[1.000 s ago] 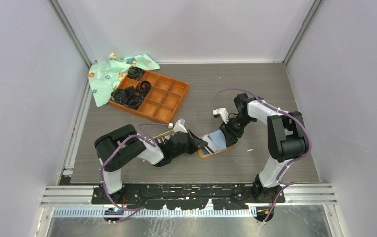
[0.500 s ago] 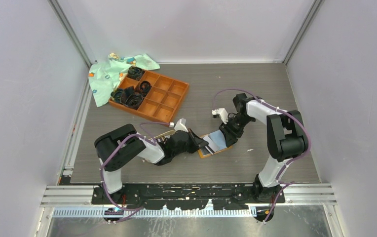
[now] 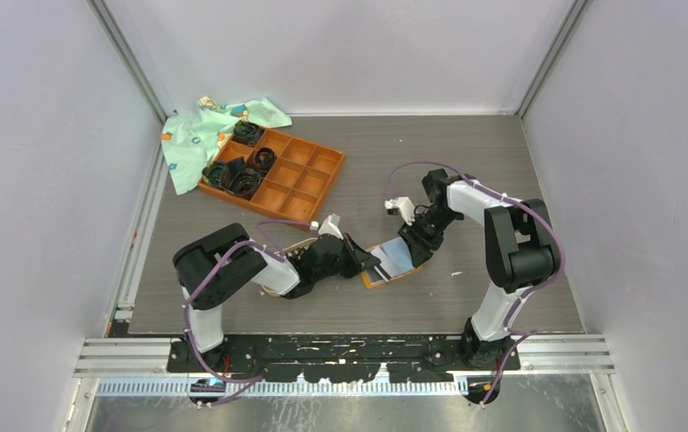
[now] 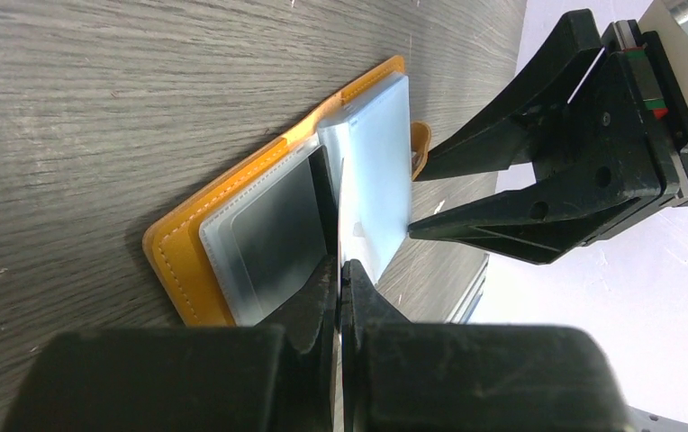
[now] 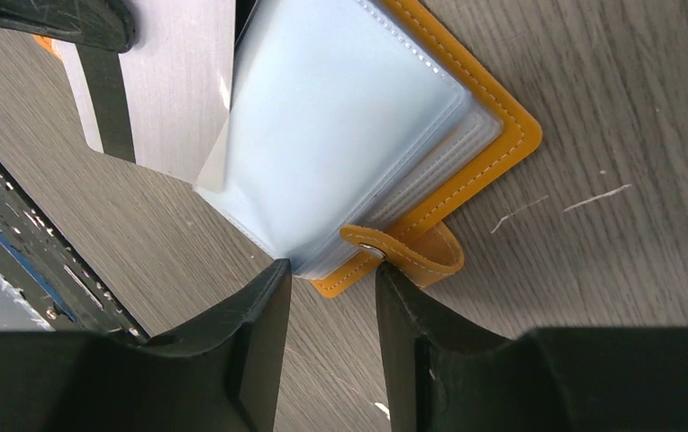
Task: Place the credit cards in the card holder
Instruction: Insert the credit card into the card holder.
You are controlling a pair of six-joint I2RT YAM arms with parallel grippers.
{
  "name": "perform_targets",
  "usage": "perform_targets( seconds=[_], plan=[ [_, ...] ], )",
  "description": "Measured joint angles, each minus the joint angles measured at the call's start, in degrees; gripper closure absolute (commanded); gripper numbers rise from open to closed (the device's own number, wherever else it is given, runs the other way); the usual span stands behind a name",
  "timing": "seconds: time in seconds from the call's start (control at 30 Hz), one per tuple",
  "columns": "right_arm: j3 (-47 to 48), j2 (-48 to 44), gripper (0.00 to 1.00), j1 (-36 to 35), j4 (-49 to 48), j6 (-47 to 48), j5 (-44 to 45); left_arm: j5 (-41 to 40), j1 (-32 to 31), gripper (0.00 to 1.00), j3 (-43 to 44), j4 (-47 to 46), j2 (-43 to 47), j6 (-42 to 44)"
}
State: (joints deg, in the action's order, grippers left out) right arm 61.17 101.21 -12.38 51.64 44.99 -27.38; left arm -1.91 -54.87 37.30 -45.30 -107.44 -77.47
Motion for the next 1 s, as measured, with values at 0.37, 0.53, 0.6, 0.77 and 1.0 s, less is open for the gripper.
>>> perform_targets(
  seconds=[0.37,0.53,0.6,0.77,1.0],
  plan=[
    [0.6,0.5,0.58,-0.7,0.3,-1.6,1.2,4.4,1.7,1.00,0.8,-1.5,-1.6,1.2],
    [1.0,0.8,0.59,-0.7,0.5,-2.3,1.4,5.6,2.1,1.00,1.3,-1.7,-2.2,1.4],
    [1.0,0.8,0.59,-0.8,0.5,-2.6,1.5,5.9,2.2,1.00,1.7,-1.3,-2.4,1.4],
    [1.1,0.8,0.60,-1.0,0.5,-3.2,1.9,6.6,2.5,1.00,2.6,0.6,-2.5,1.3],
    [1.1,0.8,0.60,-1.1,0.5,-3.4,2.0,6.7,2.6,1.00,4.8,4.9,-2.4,1.2]
  ],
)
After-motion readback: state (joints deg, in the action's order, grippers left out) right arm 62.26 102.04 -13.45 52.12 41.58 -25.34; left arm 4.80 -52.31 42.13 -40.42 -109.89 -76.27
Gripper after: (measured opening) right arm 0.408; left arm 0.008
